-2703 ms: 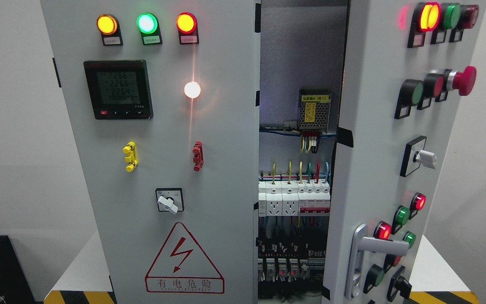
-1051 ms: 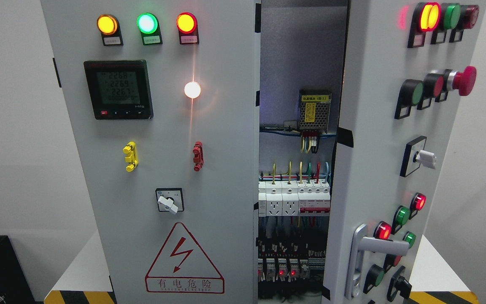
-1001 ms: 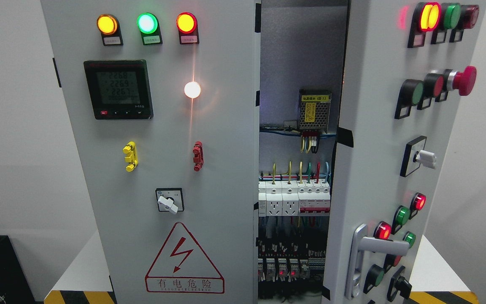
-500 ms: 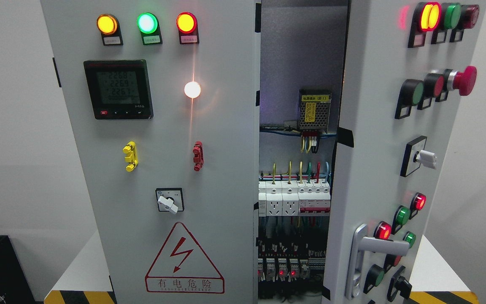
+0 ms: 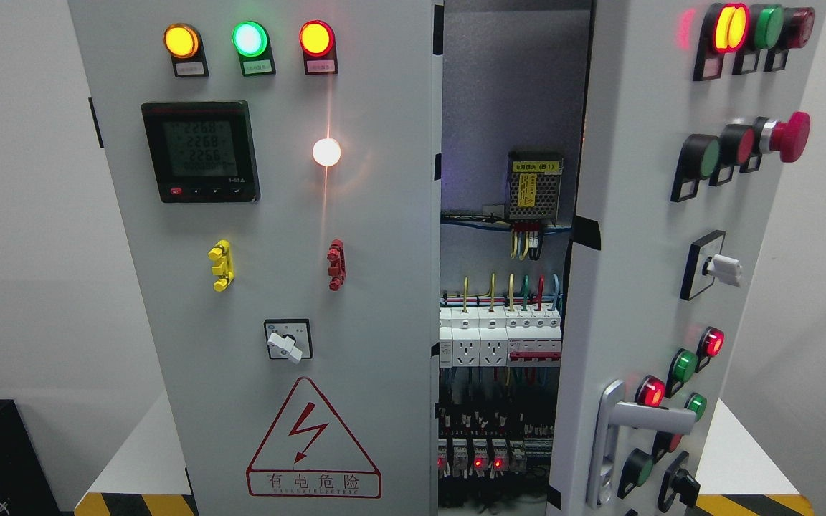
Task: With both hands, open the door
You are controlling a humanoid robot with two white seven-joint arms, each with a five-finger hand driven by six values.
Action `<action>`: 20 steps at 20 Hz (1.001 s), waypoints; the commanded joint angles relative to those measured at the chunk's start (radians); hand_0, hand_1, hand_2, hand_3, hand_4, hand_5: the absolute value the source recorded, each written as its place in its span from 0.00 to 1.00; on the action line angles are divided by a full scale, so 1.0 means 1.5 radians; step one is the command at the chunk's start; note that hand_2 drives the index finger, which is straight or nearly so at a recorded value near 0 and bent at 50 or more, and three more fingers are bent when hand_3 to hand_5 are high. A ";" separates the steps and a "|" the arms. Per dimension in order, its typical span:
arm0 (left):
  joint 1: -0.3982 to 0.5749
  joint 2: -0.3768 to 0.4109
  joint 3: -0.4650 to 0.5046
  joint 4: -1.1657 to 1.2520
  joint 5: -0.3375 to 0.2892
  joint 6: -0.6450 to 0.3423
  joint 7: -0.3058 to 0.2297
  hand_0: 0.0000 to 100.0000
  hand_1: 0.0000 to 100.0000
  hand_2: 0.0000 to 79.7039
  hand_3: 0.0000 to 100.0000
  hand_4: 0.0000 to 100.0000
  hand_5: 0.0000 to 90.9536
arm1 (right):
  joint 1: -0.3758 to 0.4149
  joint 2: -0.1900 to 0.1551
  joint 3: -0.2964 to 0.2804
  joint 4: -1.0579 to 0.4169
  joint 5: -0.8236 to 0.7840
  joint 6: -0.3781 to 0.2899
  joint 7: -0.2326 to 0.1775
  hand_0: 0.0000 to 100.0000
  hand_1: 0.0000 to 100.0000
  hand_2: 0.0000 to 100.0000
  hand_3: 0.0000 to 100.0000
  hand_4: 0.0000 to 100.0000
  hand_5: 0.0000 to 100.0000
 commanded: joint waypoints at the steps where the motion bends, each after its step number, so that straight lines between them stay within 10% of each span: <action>1: -0.050 0.114 -0.059 -0.230 0.066 -0.005 0.000 0.00 0.00 0.00 0.00 0.00 0.00 | 0.000 0.000 0.000 0.000 0.000 0.000 0.000 0.19 0.00 0.00 0.00 0.00 0.00; 8: -0.104 0.182 -0.095 -0.323 0.171 -0.018 0.000 0.00 0.00 0.00 0.00 0.00 0.00 | 0.000 0.000 0.000 -0.001 0.000 0.000 0.000 0.19 0.00 0.00 0.00 0.00 0.00; 20: -0.202 0.196 -0.098 -0.368 0.231 -0.049 0.000 0.00 0.00 0.00 0.00 0.00 0.00 | 0.000 0.000 0.000 0.000 0.000 0.000 0.000 0.19 0.00 0.00 0.00 0.00 0.00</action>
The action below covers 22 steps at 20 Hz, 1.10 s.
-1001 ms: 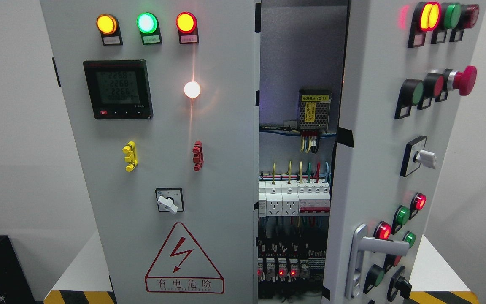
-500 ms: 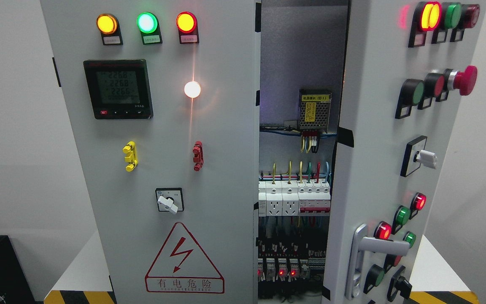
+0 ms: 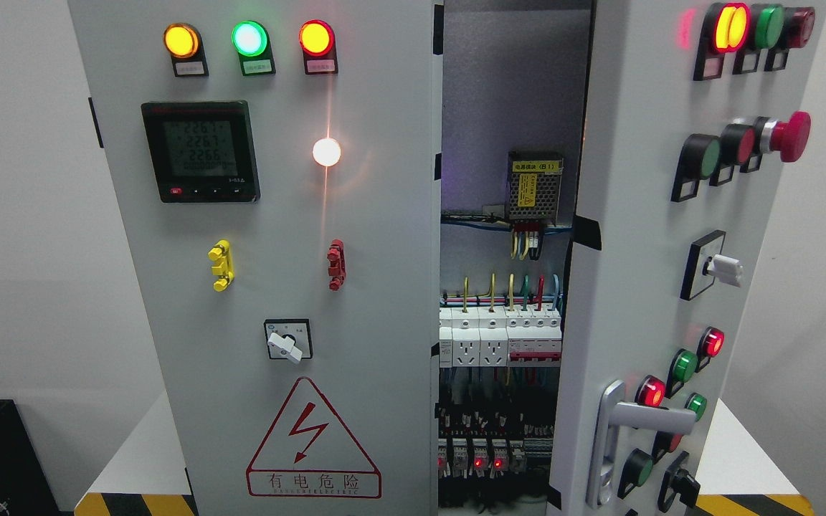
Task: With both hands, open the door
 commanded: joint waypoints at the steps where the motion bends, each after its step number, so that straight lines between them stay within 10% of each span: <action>1: -0.070 0.041 -0.027 -0.088 0.040 0.003 0.000 0.00 0.00 0.00 0.00 0.00 0.00 | 0.000 0.000 0.000 -0.001 0.000 0.000 0.000 0.19 0.00 0.00 0.00 0.00 0.00; 12: -0.288 0.045 -0.074 -0.083 0.232 0.080 0.000 0.00 0.00 0.00 0.00 0.00 0.00 | 0.000 0.000 0.000 0.000 0.000 0.000 0.000 0.19 0.00 0.00 0.00 0.00 0.00; 22: -0.481 0.066 -0.152 -0.052 0.323 0.081 0.006 0.00 0.00 0.00 0.00 0.00 0.00 | 0.000 0.000 0.000 0.000 0.000 0.000 0.000 0.19 0.00 0.00 0.00 0.00 0.00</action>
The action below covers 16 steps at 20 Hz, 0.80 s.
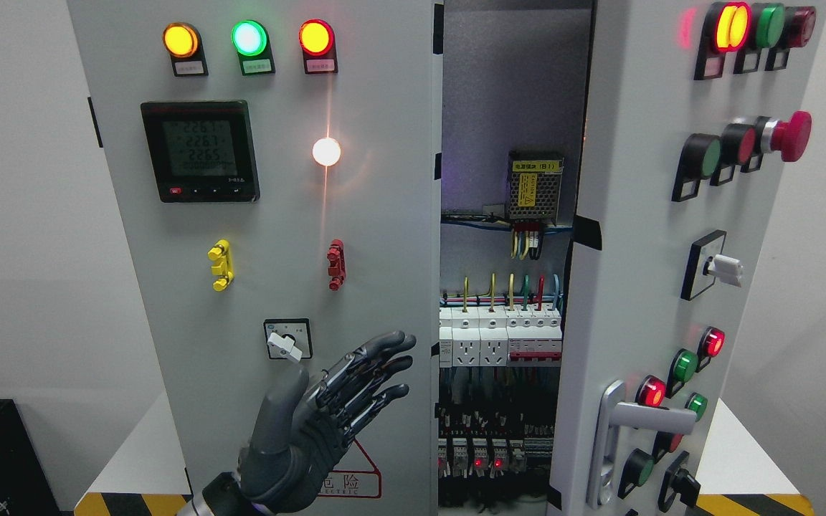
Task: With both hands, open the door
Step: 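Raise the left hand and reach it to the partly open door's edge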
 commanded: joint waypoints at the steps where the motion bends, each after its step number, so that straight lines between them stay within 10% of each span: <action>1: -0.126 0.019 -0.083 0.018 0.065 0.001 0.003 0.00 0.00 0.00 0.00 0.00 0.00 | 0.000 0.000 0.000 0.000 0.000 0.000 0.000 0.19 0.00 0.00 0.00 0.00 0.00; 16: -0.340 -0.053 -0.184 0.082 0.288 0.076 0.026 0.00 0.00 0.00 0.00 0.00 0.00 | 0.000 0.000 0.000 0.000 0.000 0.000 0.000 0.19 0.00 0.00 0.00 0.00 0.00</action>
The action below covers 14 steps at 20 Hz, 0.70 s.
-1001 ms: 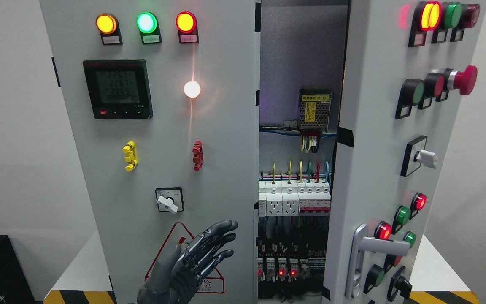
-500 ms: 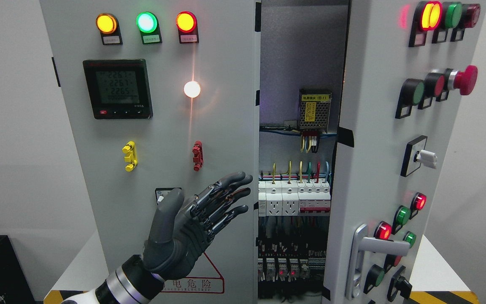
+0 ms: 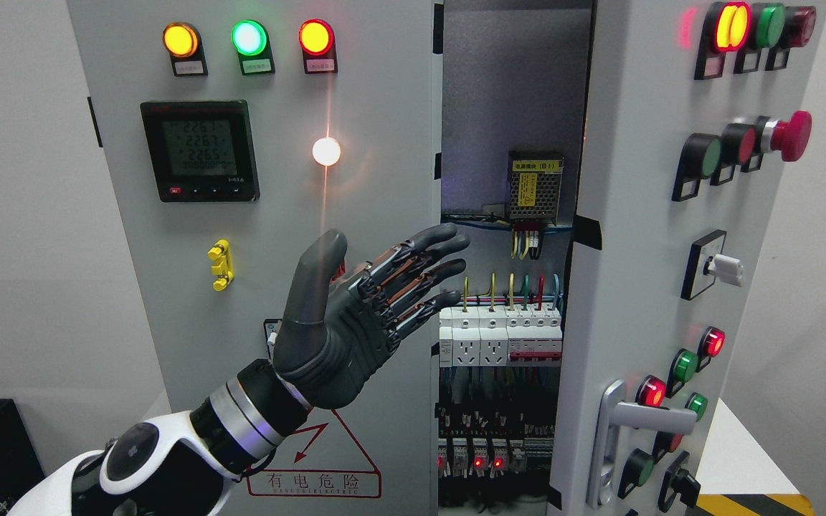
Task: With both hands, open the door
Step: 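Raise the left hand and reach it to the partly open door's edge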
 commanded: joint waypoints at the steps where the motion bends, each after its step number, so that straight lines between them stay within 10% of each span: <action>1: -0.080 -0.040 -0.084 0.032 0.081 0.013 0.000 0.00 0.00 0.00 0.00 0.00 0.00 | 0.000 0.000 0.000 0.000 0.000 0.000 0.000 0.19 0.00 0.00 0.00 0.00 0.00; 14: -0.130 -0.091 -0.114 0.026 0.116 0.022 -0.004 0.00 0.00 0.00 0.00 0.00 0.00 | 0.000 0.000 0.000 0.000 0.000 0.000 0.000 0.19 0.00 0.00 0.00 0.00 0.00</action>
